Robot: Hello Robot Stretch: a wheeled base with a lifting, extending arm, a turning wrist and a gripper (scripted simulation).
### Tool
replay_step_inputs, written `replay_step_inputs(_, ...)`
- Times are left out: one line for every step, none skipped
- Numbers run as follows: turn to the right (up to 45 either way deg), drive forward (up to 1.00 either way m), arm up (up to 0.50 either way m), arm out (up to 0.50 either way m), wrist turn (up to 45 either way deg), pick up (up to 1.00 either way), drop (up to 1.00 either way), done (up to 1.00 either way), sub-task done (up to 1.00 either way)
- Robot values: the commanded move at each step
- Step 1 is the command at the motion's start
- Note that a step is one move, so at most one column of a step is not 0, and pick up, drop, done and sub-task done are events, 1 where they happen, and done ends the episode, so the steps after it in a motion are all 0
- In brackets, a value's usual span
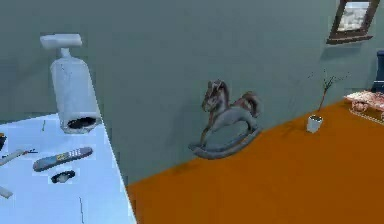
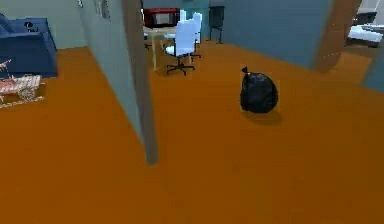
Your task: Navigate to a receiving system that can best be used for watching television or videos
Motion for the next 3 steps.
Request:
replay_step_inputs(45.0, 0.0, 0.0, 0.0, 0.0, 0.0, 0.0, 0.0, 0.0)
replay_step_inputs(33.0, 0.0, 0.0, 0.0, 0.0, 0.0, 0.0, 0.0, 0.0)
replay_step_inputs(0.0, 0.45, 0.0, 0.0, 0.0, 0.0, 0.0, 0.0, 0.0)
